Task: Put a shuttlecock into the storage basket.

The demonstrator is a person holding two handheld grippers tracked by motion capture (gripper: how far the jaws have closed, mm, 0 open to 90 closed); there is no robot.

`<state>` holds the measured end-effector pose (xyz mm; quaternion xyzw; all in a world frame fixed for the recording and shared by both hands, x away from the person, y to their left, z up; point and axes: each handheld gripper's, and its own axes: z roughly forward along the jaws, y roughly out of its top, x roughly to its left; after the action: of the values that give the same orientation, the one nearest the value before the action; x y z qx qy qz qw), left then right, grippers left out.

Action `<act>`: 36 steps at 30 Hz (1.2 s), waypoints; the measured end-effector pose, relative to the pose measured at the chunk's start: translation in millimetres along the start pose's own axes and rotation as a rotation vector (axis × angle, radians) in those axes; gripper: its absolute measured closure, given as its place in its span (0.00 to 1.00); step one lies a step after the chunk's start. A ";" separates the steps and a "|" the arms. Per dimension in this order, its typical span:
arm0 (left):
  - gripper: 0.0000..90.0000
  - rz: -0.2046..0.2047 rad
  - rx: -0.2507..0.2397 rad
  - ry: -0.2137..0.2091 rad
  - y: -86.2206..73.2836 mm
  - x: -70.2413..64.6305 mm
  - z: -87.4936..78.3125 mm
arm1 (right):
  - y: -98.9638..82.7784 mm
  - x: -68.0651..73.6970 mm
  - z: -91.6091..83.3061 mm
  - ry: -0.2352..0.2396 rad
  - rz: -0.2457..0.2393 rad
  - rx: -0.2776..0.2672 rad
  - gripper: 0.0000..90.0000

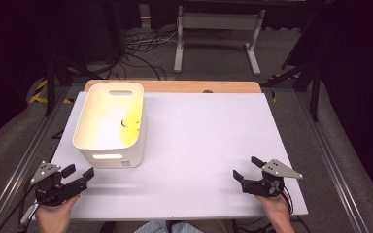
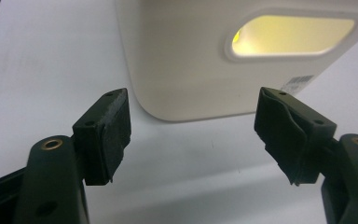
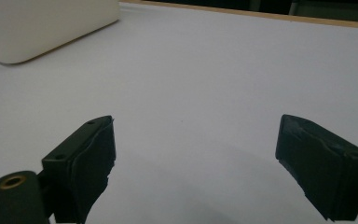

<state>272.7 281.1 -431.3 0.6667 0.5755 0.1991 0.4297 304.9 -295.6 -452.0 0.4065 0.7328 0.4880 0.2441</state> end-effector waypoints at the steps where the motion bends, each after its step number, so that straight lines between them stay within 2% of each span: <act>1: 0.31 -0.003 0.006 0.007 -2.0 0.4 1.1 | 0.7 0.0 1.9 0.005 -0.001 0.002 0.14; 7: 0.31 -0.036 0.012 0.005 -6.9 4.8 3.9 | 1.2 0.0 2.9 0.008 -0.002 0.001 0.14; 12: 0.31 -0.025 -0.013 0.026 -7.5 5.4 3.6 | 1.1 -0.2 1.8 0.006 0.000 -0.002 0.14; 16: 0.31 -0.024 -0.034 0.025 -9.4 6.8 3.0 | 0.9 -0.2 0.2 0.003 0.002 -0.003 0.14; 22: 0.29 0.001 -0.001 0.021 -10.1 4.8 9.3 | -0.6 -4.1 -4.1 -0.009 0.016 -0.010 0.14; 28: 0.28 -0.012 0.028 0.005 -10.9 6.4 14.2 | -0.8 -3.4 -2.7 -0.003 0.008 0.001 0.14; 36: 0.28 -0.017 0.026 0.002 -10.5 7.7 13.9 | -1.1 -3.6 -2.1 -0.002 0.011 0.007 0.14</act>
<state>279.0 283.2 -449.2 0.6671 0.5842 0.1886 0.4221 304.9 -299.9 -452.3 0.4120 0.7320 0.4863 0.2409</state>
